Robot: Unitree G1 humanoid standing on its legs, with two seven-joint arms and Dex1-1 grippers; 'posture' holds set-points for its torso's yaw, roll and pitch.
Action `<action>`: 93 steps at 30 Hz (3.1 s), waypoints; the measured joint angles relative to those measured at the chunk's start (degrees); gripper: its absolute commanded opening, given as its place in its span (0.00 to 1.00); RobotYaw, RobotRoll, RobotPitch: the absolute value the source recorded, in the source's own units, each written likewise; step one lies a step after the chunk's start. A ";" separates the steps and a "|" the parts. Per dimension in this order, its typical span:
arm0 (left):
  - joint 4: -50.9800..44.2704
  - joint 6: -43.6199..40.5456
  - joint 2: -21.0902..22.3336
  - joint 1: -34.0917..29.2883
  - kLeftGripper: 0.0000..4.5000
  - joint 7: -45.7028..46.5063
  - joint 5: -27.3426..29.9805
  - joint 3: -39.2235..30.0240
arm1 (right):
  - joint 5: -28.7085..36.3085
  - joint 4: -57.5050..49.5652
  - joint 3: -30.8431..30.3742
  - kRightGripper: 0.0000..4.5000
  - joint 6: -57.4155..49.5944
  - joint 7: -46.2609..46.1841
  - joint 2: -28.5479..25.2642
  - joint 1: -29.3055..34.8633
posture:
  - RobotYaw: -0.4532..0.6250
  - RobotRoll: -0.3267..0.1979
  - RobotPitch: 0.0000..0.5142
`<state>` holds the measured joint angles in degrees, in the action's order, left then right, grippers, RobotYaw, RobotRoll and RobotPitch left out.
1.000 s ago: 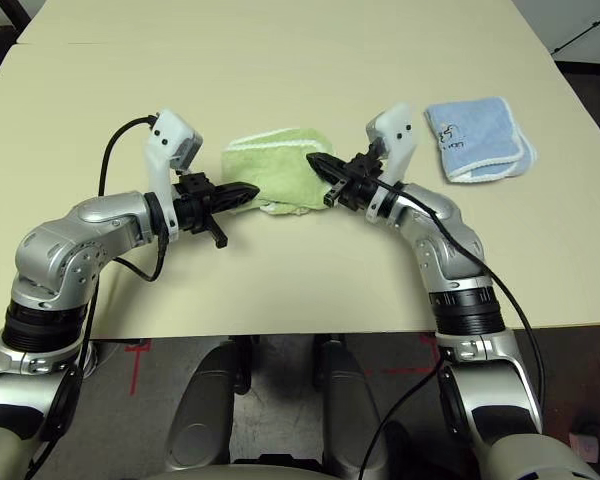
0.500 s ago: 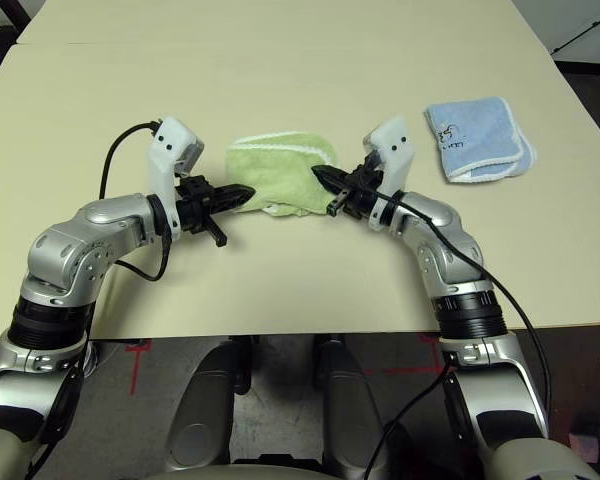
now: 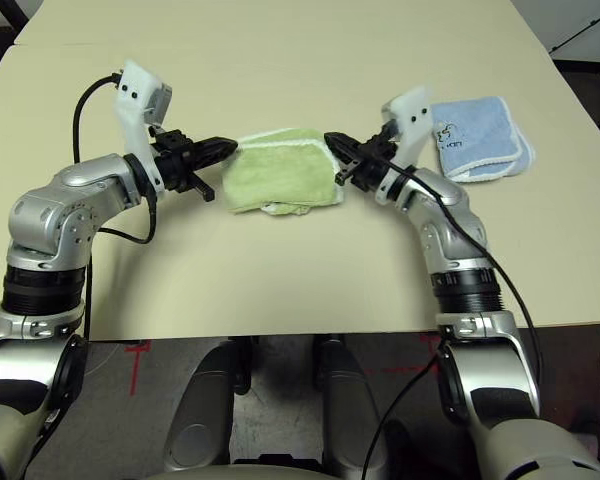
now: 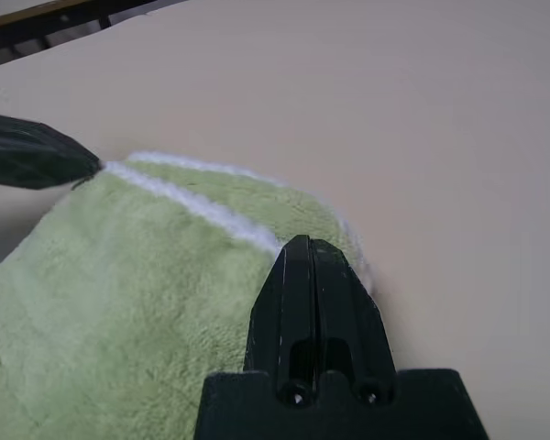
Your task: Fold the towel and set it aside.
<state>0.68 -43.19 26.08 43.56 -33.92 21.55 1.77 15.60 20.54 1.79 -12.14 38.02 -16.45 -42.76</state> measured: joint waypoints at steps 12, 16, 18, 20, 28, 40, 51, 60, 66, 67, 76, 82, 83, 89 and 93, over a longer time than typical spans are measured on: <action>4.42 4.13 -2.70 -0.49 0.01 0.03 -4.27 1.72 | -3.12 11.71 -1.16 0.00 4.16 -0.50 3.70 -6.15 | 0.45 0.62 0.57; 3.90 4.02 -3.04 -1.57 0.01 0.04 -4.42 1.72 | -3.11 10.81 -1.16 0.00 4.18 0.18 3.41 -5.01 | 0.46 0.62 0.57; 2.86 3.48 -3.25 -1.87 0.04 0.04 -4.41 1.72 | -2.98 9.63 -1.07 0.05 3.87 0.46 2.89 -3.84 | 0.46 0.62 0.57; 1.93 2.83 -3.33 -1.86 0.14 0.14 -4.35 1.64 | -2.94 8.03 -1.04 0.16 3.21 0.65 2.26 -3.07 | 0.46 0.62 0.57; -0.63 -0.16 -3.25 -1.80 0.82 1.98 -2.69 -2.45 | -2.86 4.11 1.37 0.83 2.68 -0.57 -1.57 -1.03 | 0.45 0.62 0.55; -2.03 -24.78 -5.51 3.98 1.00 14.15 11.42 -24.65 | -2.91 3.53 1.53 1.00 5.37 -0.45 -3.06 -0.72 | 0.48 0.62 0.52; 4.96 -48.25 -11.76 11.72 1.00 27.02 19.54 -43.33 | -3.25 4.59 5.10 1.00 11.19 -3.00 -6.81 -3.01 | 0.49 0.62 0.52; 12.25 -48.42 -11.58 11.44 1.00 35.99 32.75 -41.24 | -3.90 4.21 5.76 1.00 12.08 -5.08 -8.28 -2.56 | 0.44 0.62 0.53; 14.24 -48.43 -11.80 11.44 1.00 38.28 39.05 -36.96 | -3.90 4.16 5.76 1.00 12.08 -5.57 -8.38 -1.99 | 0.43 0.62 0.54; 14.48 -48.43 -12.10 11.45 1.00 38.53 39.17 -36.61 | -3.90 4.15 5.76 1.00 12.08 -5.68 -8.38 -2.00 | 0.42 0.62 0.54; 16.09 -48.06 -15.87 12.29 1.00 37.86 36.14 -34.81 | -3.88 2.87 5.76 1.00 11.92 -6.05 -9.34 -1.55 | 0.40 0.62 0.55; 16.16 -46.79 -14.79 12.42 1.00 34.62 32.50 -31.77 | -3.78 1.67 5.77 1.00 11.07 -6.33 -9.67 -0.89 | 0.40 0.62 0.55; 16.16 -46.79 -13.93 12.48 1.00 34.03 32.02 -31.27 | -3.76 1.57 5.77 1.00 11.05 -6.34 -9.67 -0.70 | 0.39 0.62 0.56; 16.10 -47.71 -6.58 12.71 1.00 31.80 27.76 -30.44 | -3.70 1.44 5.83 1.00 10.95 -6.52 -9.76 -0.03 | 0.39 0.62 0.56; 15.03 -48.11 -4.30 11.85 1.00 30.74 26.93 -29.59 | -3.70 1.46 5.82 1.00 10.95 -6.59 -9.36 -0.06 | 0.43 0.62 0.56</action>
<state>15.71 -91.30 21.77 55.41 -3.19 48.48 -27.82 11.91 22.00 7.60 -1.18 31.43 -25.81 -42.83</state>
